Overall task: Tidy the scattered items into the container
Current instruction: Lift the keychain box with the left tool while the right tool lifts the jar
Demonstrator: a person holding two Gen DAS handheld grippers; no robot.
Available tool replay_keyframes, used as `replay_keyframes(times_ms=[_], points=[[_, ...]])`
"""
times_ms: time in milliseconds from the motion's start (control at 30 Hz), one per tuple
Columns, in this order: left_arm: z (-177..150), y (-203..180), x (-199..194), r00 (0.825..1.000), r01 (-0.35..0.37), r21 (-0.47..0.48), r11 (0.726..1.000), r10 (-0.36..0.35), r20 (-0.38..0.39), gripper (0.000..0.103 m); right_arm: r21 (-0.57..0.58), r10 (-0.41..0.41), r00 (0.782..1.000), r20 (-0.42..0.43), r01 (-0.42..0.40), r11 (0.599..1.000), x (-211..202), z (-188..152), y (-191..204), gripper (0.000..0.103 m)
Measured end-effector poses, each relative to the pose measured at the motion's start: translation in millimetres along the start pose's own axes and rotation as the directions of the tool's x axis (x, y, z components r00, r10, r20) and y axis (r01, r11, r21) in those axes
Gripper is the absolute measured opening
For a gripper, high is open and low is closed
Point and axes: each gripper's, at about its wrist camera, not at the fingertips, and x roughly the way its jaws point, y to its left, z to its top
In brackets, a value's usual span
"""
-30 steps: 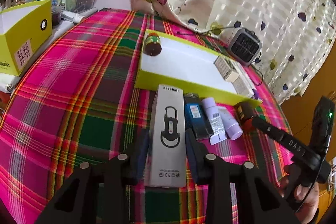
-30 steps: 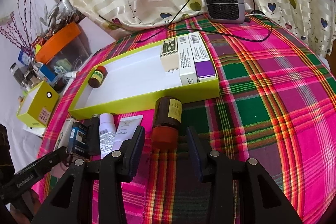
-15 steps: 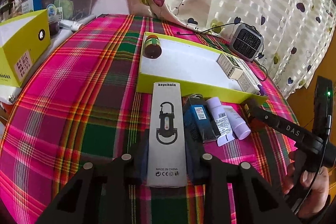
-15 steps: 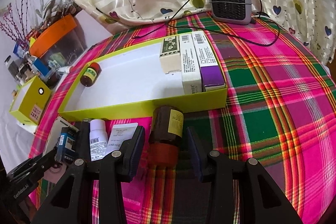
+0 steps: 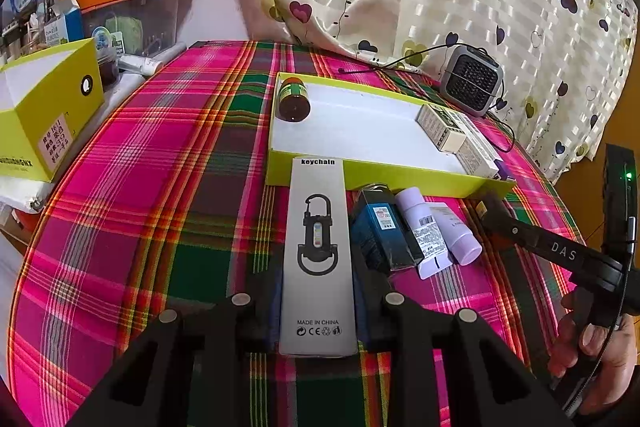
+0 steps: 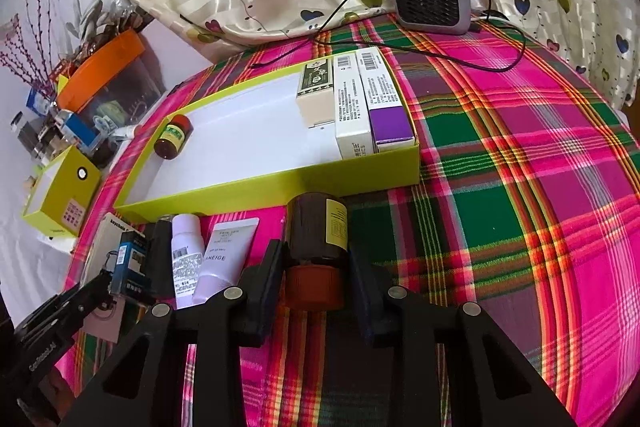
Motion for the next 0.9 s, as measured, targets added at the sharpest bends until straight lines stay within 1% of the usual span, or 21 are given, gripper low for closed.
replay_keyframes(times_ms=[300, 567, 900], points=[[-2.8, -4.8, -8.0, 1.000, -0.002, 0.003, 1.000, 0.002, 0.011, 0.029, -0.013, 0.021, 0.999, 0.025, -0.021, 1.000, -14.2, -4.6, 4.9, 0.034], [-3.4, -4.0, -16.1, 1.000, 0.005, 0.000, 1.000, -0.005, 0.025, 0.029, -0.023, 0.021, 0.999, 0.048, -0.020, 1.000, -23.1, -5.9, 9.8, 0.034], [5.4, -3.7, -27.0, 0.998, 0.005, 0.003, 1.000, -0.005, 0.058, 0.029, -0.065, 0.035, 0.995, 0.097, -0.029, 0.997, -36.1, 1.3, 23.4, 0.034]])
